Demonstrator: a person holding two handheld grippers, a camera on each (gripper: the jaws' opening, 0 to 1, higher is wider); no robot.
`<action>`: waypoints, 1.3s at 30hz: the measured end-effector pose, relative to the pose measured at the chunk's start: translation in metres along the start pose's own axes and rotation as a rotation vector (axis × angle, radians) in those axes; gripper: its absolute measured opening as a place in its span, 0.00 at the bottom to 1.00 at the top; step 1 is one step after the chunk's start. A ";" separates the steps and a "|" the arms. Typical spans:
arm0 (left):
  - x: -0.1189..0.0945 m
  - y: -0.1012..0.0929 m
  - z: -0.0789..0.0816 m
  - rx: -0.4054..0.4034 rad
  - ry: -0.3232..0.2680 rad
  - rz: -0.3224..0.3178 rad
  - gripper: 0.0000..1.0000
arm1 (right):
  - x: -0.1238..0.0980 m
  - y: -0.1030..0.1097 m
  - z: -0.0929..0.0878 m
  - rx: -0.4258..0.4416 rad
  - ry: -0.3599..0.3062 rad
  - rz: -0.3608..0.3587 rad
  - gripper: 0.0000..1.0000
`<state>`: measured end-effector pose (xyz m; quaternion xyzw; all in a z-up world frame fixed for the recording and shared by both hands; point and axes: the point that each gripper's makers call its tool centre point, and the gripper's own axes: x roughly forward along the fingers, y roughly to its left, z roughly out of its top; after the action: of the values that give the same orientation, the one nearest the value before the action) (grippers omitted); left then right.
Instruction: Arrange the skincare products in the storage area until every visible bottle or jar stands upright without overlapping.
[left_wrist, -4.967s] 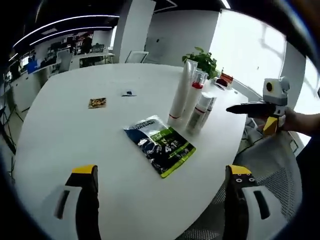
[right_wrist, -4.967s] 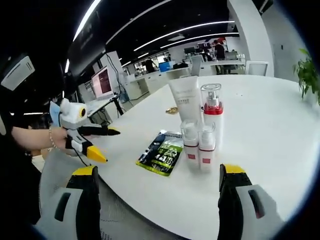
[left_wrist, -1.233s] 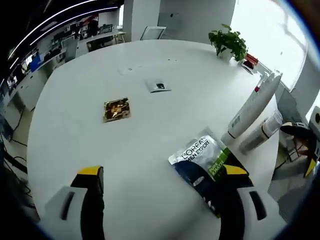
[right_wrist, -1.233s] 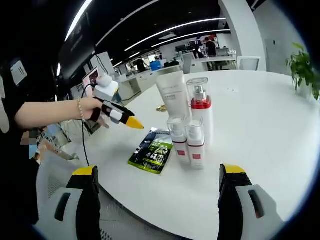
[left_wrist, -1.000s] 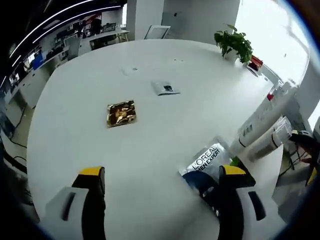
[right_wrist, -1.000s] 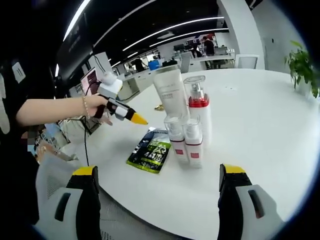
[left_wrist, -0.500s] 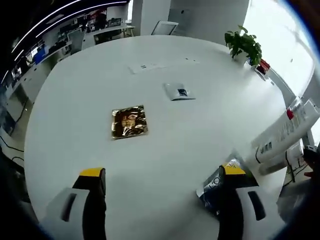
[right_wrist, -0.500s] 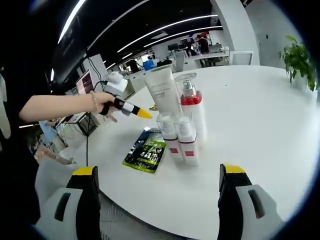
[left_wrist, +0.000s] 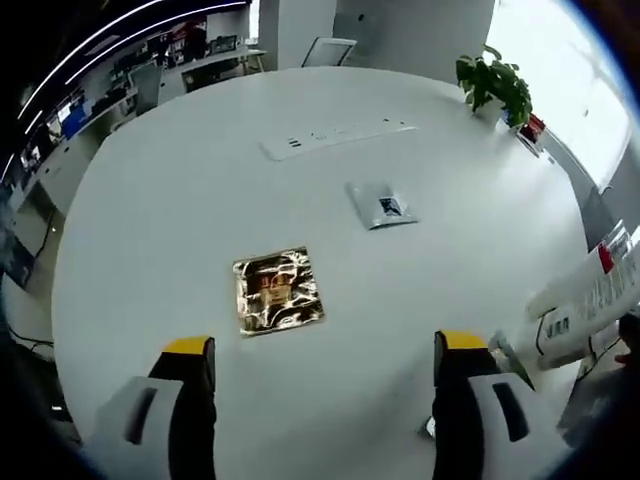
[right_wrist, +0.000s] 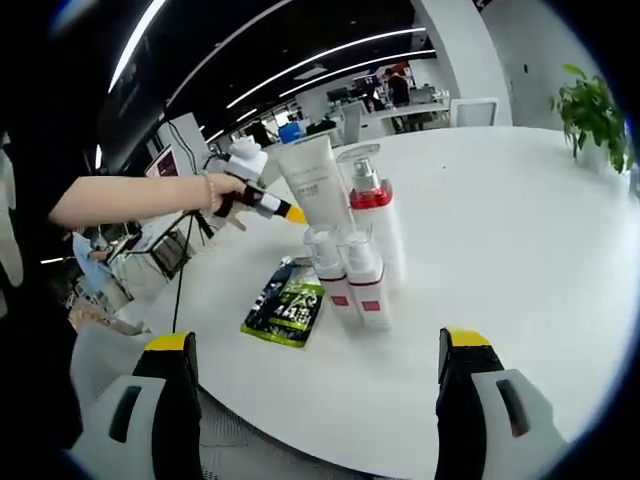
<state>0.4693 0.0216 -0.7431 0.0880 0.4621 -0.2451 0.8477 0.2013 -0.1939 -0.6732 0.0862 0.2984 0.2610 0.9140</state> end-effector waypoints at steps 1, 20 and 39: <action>0.002 0.002 0.002 -0.002 0.004 0.000 0.84 | 0.000 0.000 0.000 0.000 0.000 -0.001 1.00; 0.024 0.020 0.010 0.025 0.084 0.058 0.66 | 0.000 -0.007 -0.001 0.032 0.000 -0.033 1.00; 0.007 0.007 0.017 0.097 0.064 0.063 0.34 | 0.001 -0.008 -0.002 0.037 0.004 -0.037 1.00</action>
<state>0.4890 0.0187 -0.7400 0.1514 0.4735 -0.2374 0.8346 0.2038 -0.2001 -0.6779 0.0969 0.3066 0.2388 0.9163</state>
